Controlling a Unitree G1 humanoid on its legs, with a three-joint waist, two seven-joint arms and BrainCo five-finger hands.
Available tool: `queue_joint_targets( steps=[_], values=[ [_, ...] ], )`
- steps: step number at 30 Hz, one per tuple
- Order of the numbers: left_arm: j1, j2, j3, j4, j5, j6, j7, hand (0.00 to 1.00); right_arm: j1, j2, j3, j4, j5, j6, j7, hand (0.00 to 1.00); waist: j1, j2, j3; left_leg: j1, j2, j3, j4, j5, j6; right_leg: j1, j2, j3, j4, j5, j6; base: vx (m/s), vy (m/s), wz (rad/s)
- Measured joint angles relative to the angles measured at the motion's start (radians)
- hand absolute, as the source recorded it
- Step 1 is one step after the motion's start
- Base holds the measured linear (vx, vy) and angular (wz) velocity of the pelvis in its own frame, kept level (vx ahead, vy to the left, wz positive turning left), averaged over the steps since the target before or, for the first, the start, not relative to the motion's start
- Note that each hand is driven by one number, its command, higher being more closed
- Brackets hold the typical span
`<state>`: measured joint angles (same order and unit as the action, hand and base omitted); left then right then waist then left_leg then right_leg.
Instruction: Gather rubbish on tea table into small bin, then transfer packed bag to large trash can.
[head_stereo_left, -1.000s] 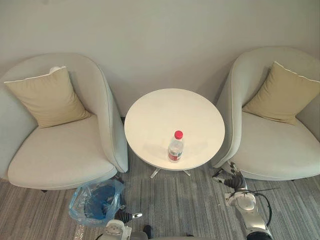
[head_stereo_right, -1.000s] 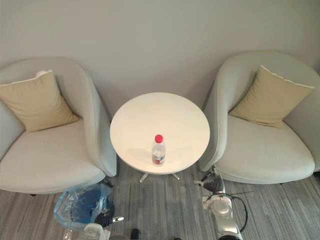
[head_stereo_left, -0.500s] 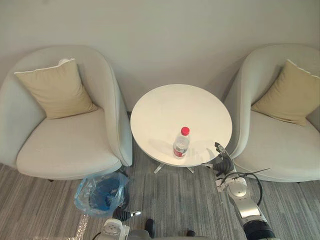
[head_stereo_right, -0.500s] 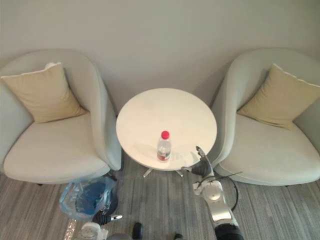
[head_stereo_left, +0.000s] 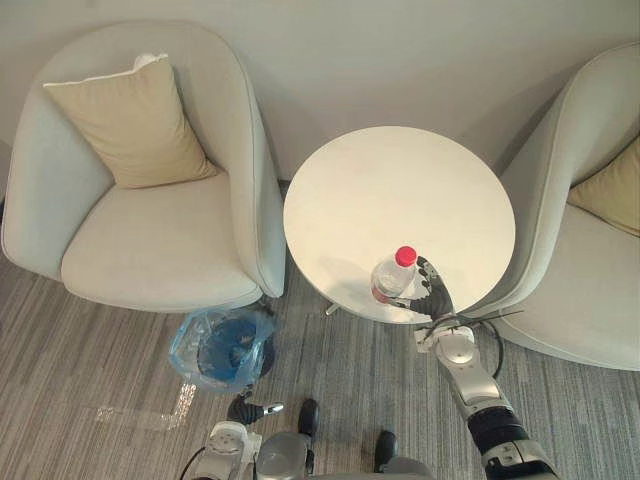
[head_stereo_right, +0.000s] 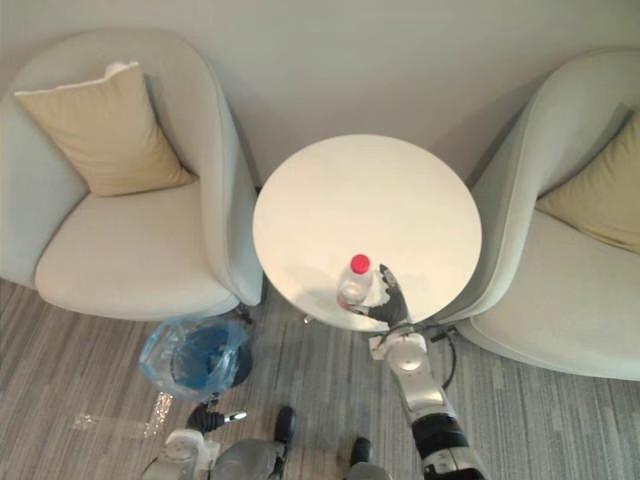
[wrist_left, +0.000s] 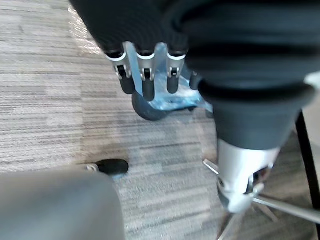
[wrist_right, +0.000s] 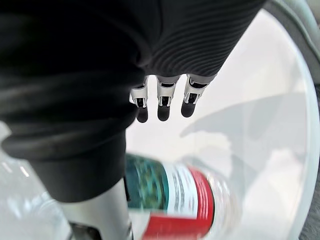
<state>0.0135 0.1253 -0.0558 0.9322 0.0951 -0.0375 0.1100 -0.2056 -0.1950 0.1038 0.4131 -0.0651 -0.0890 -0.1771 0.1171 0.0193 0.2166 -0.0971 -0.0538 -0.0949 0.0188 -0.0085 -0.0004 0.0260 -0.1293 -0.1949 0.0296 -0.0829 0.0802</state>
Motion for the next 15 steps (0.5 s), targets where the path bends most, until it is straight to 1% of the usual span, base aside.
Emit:
queue_joint_targets(
  steps=[2, 3, 6, 7, 11, 15],
  values=[
    [0.000, 0.005, 0.000, 0.000, 0.000, 0.000, 0.004, 0.00, -0.003, 0.007, 0.008, 0.000, 0.001, 0.000, 0.000, 0.00, 0.009, 0.000, 0.000, -0.005, -0.001, -0.001, 0.001, 0.000, 0.000, -0.005, 0.000, -0.001, 0.000, 0.000, 0.000, -0.01, 0.009, 0.03],
    [0.000, 0.014, 0.001, 0.003, 0.001, 0.002, 0.008, 0.00, -0.011, 0.008, 0.020, 0.000, 0.012, 0.000, 0.000, 0.00, 0.020, 0.002, 0.008, -0.008, -0.002, -0.002, 0.003, 0.000, 0.000, -0.005, -0.002, -0.004, 0.000, 0.000, 0.000, 0.00, 0.000, 0.00],
    [0.013, 0.022, 0.001, 0.033, 0.002, 0.008, 0.021, 0.00, -0.026, 0.009, 0.022, 0.000, 0.027, 0.000, -0.003, 0.00, 0.033, 0.006, 0.027, -0.008, -0.005, -0.012, 0.004, 0.000, 0.000, -0.005, -0.003, -0.014, -0.001, 0.000, 0.000, -0.02, 0.008, 0.07],
    [0.019, 0.022, 0.001, 0.038, 0.002, 0.010, 0.021, 0.00, -0.027, 0.009, 0.022, 0.001, 0.027, 0.000, -0.004, 1.00, 0.035, 0.007, 0.028, -0.009, -0.006, -0.016, 0.004, 0.000, 0.000, -0.005, -0.003, -0.016, -0.001, 0.000, 0.000, -0.02, 0.007, 0.13],
    [0.069, 0.026, 0.001, 0.063, 0.002, 0.031, 0.022, 0.00, -0.059, 0.036, 0.026, 0.039, 0.029, 0.000, -0.026, 1.00, 0.048, 0.005, 0.030, -0.015, -0.009, -0.027, 0.004, 0.001, 0.000, -0.006, -0.003, -0.024, -0.005, 0.000, 0.000, 0.01, 0.007, 0.08],
    [0.081, 0.028, 0.001, 0.067, 0.002, 0.032, 0.022, 0.00, -0.079, 0.038, 0.046, 0.041, 0.030, 0.000, -0.031, 1.00, 0.056, 0.002, 0.039, -0.023, -0.011, -0.036, 0.005, 0.003, 0.000, -0.002, -0.003, -0.037, -0.017, 0.000, 0.000, 0.01, 0.002, 0.09]
  ],
)
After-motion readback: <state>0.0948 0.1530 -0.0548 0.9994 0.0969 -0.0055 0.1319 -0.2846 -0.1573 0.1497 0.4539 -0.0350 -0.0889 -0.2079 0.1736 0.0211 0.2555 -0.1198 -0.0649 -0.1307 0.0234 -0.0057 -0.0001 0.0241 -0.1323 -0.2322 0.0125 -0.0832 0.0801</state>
